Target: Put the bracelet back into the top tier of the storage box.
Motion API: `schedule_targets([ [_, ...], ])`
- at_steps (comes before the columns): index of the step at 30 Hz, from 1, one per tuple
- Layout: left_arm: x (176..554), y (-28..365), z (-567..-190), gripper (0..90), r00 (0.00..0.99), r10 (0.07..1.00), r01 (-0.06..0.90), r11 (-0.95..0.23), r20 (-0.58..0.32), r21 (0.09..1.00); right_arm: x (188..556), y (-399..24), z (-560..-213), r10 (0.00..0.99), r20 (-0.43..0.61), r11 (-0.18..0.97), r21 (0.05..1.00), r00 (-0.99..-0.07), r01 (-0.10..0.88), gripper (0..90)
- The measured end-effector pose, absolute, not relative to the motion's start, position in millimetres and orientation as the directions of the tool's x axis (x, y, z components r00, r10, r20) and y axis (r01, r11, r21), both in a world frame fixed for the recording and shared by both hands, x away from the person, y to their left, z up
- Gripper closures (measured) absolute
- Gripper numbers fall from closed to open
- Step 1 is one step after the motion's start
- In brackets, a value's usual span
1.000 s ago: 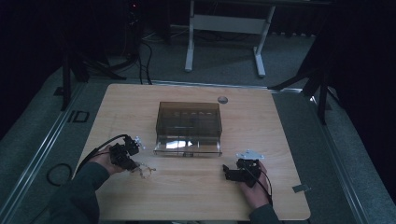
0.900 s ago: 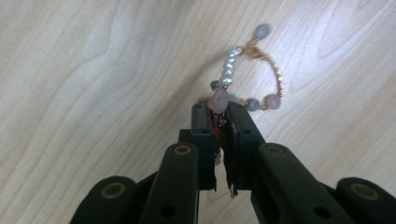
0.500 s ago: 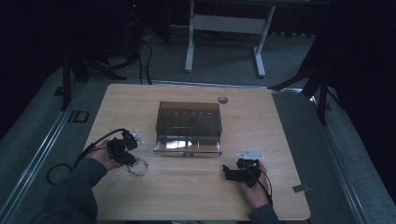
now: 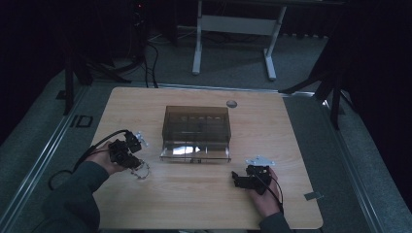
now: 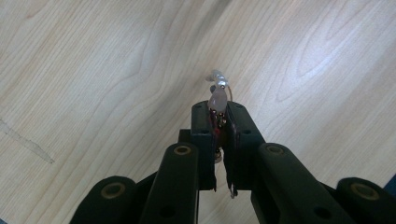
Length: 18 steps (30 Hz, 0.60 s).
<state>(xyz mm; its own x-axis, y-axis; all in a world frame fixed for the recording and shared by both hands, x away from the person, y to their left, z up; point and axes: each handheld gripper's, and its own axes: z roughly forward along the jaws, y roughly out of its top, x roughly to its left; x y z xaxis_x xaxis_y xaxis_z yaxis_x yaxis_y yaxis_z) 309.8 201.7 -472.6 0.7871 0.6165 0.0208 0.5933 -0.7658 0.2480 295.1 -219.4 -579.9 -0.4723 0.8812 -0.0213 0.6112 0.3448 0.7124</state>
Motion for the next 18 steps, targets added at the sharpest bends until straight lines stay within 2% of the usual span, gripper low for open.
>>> schedule_targets([
  [18, 310, 204, -458, 83.5, 0.788, 0.615, 0.591, -0.766, 0.022, 0.255, 295, -219, -580, 0.881, -0.022, 0.346, 0.712, -0.473, 0.611, 11.2],
])
